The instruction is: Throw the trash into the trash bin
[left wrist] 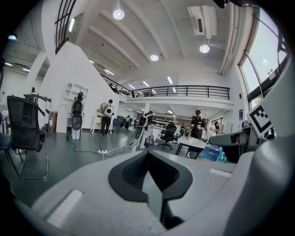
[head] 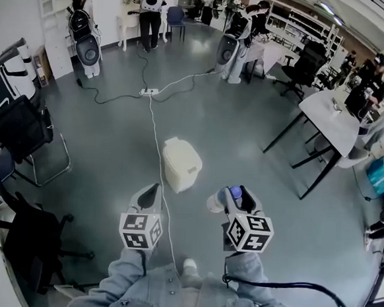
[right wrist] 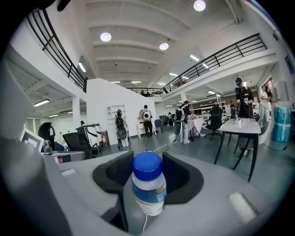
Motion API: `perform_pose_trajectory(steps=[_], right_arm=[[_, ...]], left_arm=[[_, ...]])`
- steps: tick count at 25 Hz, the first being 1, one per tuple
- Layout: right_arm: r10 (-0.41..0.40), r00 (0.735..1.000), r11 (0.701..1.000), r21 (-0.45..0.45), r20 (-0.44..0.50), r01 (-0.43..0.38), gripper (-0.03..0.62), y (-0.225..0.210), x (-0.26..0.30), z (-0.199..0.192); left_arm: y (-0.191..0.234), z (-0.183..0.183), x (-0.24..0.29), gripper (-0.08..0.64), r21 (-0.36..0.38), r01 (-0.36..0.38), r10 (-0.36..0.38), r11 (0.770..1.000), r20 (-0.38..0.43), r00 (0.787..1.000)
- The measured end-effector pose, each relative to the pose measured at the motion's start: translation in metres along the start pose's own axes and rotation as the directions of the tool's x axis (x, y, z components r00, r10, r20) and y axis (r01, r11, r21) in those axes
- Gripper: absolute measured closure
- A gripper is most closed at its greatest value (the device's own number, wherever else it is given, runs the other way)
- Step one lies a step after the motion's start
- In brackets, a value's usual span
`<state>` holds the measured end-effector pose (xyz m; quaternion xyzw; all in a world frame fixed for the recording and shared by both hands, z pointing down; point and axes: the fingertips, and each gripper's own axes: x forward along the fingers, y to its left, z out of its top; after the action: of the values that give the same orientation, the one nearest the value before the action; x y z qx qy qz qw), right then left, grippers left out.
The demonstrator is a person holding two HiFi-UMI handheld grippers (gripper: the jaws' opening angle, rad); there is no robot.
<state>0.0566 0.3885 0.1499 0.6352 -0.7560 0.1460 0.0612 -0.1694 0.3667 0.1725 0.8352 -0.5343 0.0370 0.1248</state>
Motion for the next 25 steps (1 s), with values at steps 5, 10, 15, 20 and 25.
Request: perform_pose_trajectory(steps=[5,10,15,20,25], right_arm=[[0.018,1.0,1.0,0.016,-0.002,-0.018,0.393,-0.045,0.035,0.016],[0.025,1.0,0.999,0.023,-0.009,-0.025,0.393,-0.087,0.06,0.026],[0.048,0.998,0.998,0.046,-0.033,-0.047,0.393,-0.107,0.083,0.02],[0.064,0.997,0.996,0.07,-0.044,-0.06,0.393,-0.111,0.107,0.015],[0.057,0.997,0.997,0.057,-0.06,-0.054,0.393,-0.114,0.137,0.019]], left_arm=[[-0.017,0.012,0.042,0.551,0.029,-0.028,0.028,0.999,0.003,1.0],[-0.033,0.019,0.073,0.551,0.042,-0.06,0.06,0.997,0.009,0.998],[-0.042,0.017,0.093,0.551,0.07,-0.075,0.076,0.995,-0.009,0.997],[-0.039,0.018,0.11,0.551,0.076,-0.078,0.078,0.994,-0.006,0.997],[-0.018,0.021,0.14,0.551,0.045,-0.093,0.093,0.995,-0.002,0.996]])
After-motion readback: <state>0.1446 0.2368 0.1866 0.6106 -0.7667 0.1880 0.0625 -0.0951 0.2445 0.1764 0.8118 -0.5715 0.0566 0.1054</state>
